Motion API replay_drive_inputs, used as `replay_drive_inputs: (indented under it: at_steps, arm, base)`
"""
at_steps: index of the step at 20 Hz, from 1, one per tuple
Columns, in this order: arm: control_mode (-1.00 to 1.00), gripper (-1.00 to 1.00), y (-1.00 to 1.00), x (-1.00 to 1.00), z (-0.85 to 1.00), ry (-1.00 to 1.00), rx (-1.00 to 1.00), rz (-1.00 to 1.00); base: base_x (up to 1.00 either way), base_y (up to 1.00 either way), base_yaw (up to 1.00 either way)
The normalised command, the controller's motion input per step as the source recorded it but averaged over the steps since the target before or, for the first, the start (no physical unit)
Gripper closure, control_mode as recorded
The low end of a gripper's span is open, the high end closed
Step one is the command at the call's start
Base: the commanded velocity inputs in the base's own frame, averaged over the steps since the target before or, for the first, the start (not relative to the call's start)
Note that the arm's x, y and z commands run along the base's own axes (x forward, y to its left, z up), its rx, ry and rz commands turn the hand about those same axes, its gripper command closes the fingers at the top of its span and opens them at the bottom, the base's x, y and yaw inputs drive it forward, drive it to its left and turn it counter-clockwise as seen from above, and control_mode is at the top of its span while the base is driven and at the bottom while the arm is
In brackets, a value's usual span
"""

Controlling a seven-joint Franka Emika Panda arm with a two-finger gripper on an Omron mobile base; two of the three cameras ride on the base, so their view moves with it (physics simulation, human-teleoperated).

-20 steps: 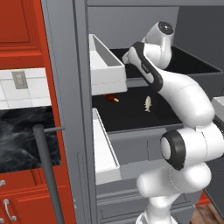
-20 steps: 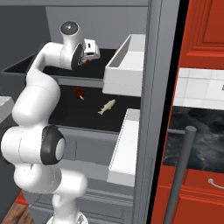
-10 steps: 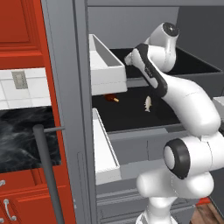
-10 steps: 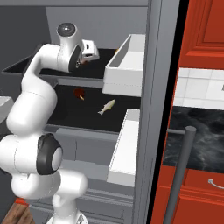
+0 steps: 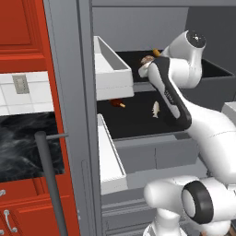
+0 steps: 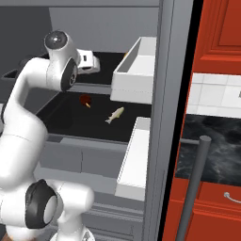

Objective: Transport the fish and mushroom to the fridge. Place the fish on the rack containing meat and place the mushroom on the rack containing the vegetable, ensuring meats and vegetables are on different racks.

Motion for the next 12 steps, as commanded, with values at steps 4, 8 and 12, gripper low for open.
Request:
replay_drive_inputs:
  at_steps: [4, 8, 12]
  arm:
    - [-1.00, -1.00, 0.00, -1.00, 0.00, -0.04, 0.00, -0.06]
    - [-1.00, -1.00, 0.00, -1.00, -0.02, 0.00, 0.00, -0.07]
    - [-1.00, -1.00, 0.00, -1.00, -0.09, 0.00, 0.00, -0.06]
  base:
    - [0.00, 0.00, 0.00]
    - [0.00, 0.00, 0.00]
    - [0.00, 0.00, 0.00]
